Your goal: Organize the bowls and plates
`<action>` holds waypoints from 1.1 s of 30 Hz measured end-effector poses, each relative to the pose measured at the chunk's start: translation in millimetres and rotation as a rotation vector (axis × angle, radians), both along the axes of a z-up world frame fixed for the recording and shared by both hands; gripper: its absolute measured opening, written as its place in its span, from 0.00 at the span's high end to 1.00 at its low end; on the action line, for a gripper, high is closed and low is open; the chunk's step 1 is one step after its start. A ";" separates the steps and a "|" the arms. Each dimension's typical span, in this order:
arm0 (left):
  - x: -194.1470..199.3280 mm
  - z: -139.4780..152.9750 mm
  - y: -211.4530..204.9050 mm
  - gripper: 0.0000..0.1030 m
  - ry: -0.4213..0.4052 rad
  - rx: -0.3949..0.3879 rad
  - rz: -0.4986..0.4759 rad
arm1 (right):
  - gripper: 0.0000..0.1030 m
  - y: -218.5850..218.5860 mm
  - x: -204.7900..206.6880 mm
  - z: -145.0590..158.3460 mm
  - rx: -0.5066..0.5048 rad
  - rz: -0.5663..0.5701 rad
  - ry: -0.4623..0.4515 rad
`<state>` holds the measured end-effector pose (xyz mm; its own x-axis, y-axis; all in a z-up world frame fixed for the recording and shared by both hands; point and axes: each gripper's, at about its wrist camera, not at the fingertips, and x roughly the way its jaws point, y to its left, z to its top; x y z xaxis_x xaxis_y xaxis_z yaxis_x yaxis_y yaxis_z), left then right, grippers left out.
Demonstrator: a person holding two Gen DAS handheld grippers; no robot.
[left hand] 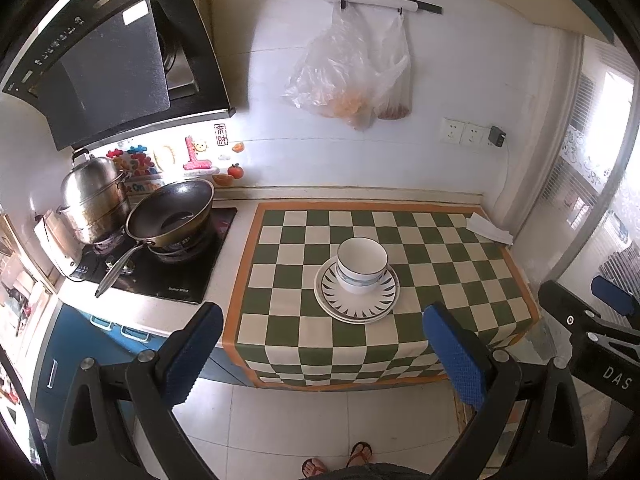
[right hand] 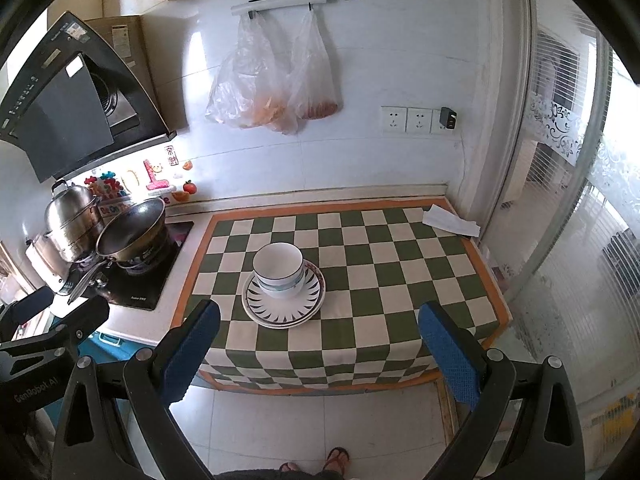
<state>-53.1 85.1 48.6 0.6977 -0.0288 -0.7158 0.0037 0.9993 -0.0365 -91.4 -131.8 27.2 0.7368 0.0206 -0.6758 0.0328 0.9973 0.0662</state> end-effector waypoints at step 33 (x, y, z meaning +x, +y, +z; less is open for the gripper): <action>6.8 -0.6 -0.7 0.00 0.003 -0.012 -0.012 | 0.02 3.2 6.8 -1.3 -0.013 0.000 0.003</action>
<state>-46.4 84.3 48.0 0.6950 -0.0459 -0.7175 0.0158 0.9987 -0.0487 -84.6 -128.6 25.8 0.7350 0.0117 -0.6779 0.0327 0.9981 0.0526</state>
